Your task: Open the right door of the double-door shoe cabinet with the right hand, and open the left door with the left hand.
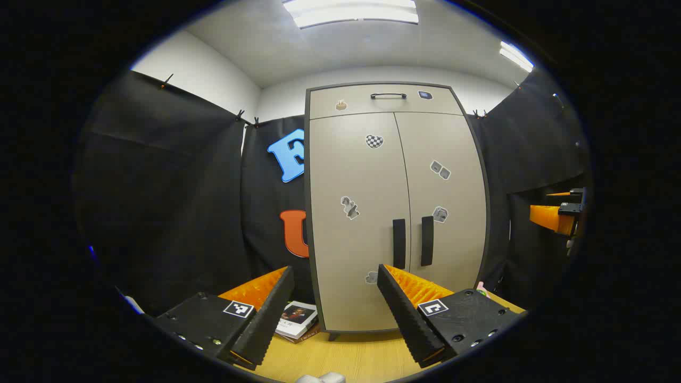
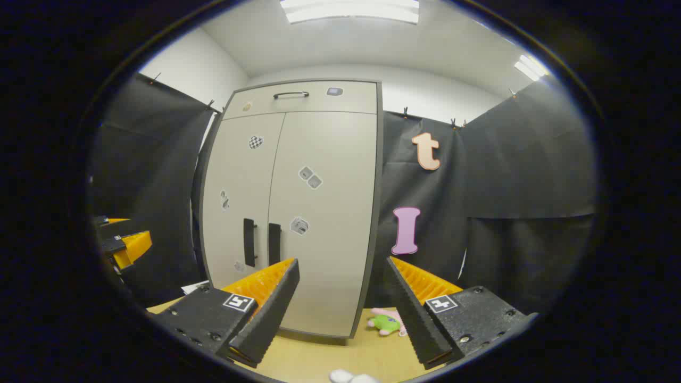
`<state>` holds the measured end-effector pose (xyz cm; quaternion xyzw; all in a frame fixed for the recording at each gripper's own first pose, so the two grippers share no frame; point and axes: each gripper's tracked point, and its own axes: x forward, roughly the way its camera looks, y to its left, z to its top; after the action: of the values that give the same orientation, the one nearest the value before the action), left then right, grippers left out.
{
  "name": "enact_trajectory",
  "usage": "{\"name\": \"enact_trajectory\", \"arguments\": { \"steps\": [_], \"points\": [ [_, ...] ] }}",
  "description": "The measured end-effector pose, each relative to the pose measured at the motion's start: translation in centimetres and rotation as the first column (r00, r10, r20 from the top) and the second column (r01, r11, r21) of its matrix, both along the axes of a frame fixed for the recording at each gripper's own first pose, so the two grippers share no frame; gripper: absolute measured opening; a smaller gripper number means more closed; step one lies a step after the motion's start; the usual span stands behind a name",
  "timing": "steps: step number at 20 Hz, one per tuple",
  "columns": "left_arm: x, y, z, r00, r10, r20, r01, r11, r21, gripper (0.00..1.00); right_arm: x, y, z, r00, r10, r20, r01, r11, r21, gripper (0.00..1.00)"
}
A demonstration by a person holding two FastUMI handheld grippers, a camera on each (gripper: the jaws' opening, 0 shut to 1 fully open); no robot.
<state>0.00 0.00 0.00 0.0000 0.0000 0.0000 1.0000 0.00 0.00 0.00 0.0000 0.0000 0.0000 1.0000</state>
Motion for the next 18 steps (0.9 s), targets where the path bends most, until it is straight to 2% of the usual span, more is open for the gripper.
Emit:
{"name": "enact_trajectory", "arguments": {
  "steps": [8, 18],
  "points": [
    [0.2, 0.1, -0.8, 1.0, -0.022, -0.022, 0.022, 1.0, -0.011, 0.96, 0.2, 0.2, 0.5, 0.999, -0.033, 0.008, 0.034, 0.999, -0.021, 1.0],
    [-0.3, 1.6, -1.1, 0.999, -0.023, -0.025, 0.023, 1.0, 0.021, 0.96, 2.0, 2.3, -1.2, 0.998, -0.038, -0.046, 0.039, 0.999, 0.029, 1.0]
  ]
}}
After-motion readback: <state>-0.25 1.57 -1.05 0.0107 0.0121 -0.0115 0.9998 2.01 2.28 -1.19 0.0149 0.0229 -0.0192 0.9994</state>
